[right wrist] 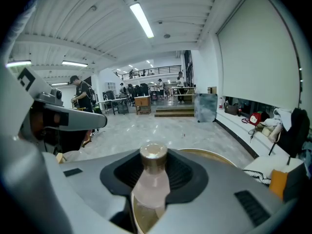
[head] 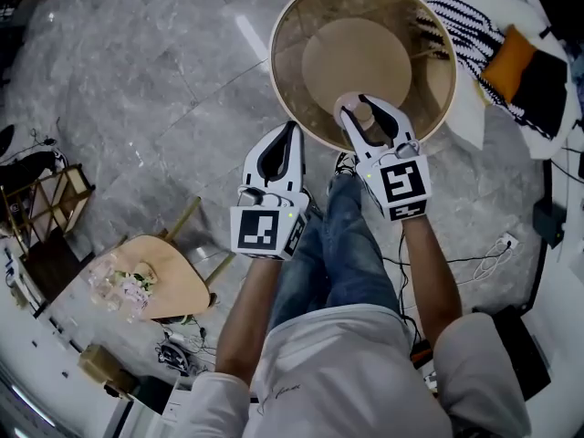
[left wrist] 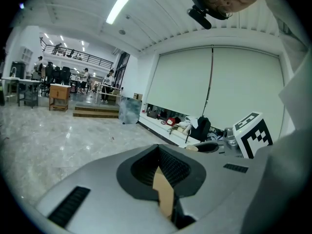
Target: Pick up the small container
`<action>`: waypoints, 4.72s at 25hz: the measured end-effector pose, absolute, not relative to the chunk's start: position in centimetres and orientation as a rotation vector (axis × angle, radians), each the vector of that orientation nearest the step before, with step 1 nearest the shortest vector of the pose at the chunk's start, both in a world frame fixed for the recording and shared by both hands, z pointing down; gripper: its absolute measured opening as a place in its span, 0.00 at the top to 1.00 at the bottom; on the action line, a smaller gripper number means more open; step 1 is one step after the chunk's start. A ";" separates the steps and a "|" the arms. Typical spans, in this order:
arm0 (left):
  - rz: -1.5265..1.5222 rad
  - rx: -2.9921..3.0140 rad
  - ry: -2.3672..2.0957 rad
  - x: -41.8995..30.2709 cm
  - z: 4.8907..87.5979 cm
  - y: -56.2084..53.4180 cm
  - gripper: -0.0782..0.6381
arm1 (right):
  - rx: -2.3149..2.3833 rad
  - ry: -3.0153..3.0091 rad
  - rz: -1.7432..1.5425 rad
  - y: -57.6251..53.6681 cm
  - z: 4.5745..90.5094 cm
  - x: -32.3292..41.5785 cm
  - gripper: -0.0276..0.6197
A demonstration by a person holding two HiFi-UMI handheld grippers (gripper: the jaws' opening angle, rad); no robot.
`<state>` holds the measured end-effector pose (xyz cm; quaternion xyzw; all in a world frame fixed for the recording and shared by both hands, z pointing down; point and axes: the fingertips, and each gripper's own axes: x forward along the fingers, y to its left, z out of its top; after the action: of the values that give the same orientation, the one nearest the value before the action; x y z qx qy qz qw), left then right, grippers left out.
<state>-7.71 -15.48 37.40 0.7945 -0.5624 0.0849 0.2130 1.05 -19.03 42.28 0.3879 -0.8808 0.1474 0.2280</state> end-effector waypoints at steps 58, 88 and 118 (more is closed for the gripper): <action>0.124 2.388 -1.425 -7.0 21.7 -3.2 0.87 | 1.016 -2.483 0.342 -5.8 24.8 1.6 0.74; 0.022 2.537 -1.367 -9.4 15.9 2.7 0.87 | 1.056 -2.534 0.288 1.6 17.7 -0.8 0.74; -0.028 2.544 -1.369 -11.4 14.2 5.1 0.87 | 1.070 -2.525 0.305 4.7 16.2 -1.2 0.74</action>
<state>-11.36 5.07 14.15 0.8735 -0.4702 -0.0096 0.1257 -1.19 4.65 16.21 0.3808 -0.8984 0.1084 0.1898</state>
